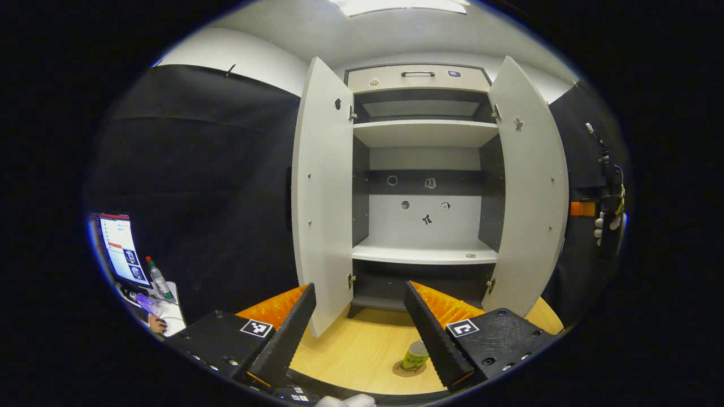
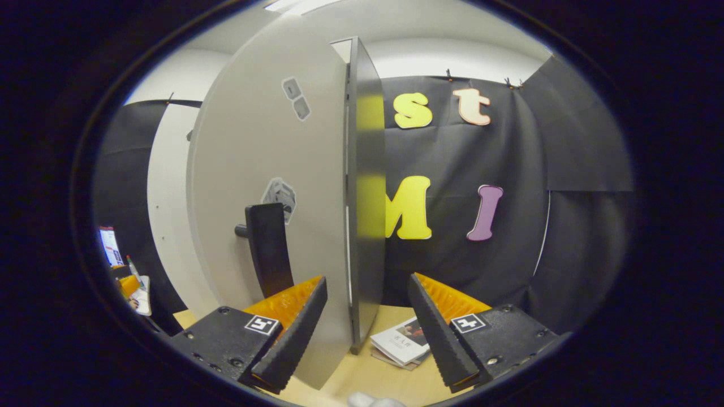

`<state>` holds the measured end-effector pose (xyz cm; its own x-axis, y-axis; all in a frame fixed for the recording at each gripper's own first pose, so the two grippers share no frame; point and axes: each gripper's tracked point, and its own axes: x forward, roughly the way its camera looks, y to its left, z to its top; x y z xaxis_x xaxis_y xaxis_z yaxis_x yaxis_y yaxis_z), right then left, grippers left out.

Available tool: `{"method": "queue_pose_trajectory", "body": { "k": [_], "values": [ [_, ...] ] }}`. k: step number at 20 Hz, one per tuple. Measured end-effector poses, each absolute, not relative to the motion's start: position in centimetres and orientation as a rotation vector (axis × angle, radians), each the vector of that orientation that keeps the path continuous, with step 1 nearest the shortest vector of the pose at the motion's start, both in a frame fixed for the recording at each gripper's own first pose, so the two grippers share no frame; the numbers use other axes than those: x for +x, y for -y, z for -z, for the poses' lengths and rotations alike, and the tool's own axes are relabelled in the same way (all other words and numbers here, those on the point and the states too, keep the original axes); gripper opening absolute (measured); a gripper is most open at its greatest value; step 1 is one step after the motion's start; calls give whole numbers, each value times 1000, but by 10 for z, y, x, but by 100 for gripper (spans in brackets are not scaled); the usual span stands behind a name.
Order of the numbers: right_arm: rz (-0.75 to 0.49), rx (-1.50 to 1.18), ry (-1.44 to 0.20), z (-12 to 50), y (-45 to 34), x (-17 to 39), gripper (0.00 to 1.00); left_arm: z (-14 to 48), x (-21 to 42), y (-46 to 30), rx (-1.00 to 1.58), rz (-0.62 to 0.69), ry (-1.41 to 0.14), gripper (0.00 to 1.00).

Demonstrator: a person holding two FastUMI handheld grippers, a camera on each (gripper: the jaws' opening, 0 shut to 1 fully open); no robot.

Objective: Grasp the bottle in the cabinet with the left hand and place it on the coaster, then close the right door with the right hand and the left door with the left hand.

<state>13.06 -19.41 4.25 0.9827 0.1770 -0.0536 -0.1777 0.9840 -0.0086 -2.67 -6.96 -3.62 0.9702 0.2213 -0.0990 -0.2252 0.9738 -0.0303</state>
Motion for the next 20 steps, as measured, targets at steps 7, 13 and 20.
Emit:
{"method": "queue_pose_trajectory", "body": {
  "k": [7,13,20],
  "values": [
    [-160,-27,-59,-42,158,123,93,38,-24,52,-46,-215,-88,96],
    [-120,-59,-46,-43,102,132,93,39,-18,22,-33,-168,-83,95],
    [-109,-61,14,-51,29,152,96,38,-9,-4,-24,-106,-72,95]
  ]
}}
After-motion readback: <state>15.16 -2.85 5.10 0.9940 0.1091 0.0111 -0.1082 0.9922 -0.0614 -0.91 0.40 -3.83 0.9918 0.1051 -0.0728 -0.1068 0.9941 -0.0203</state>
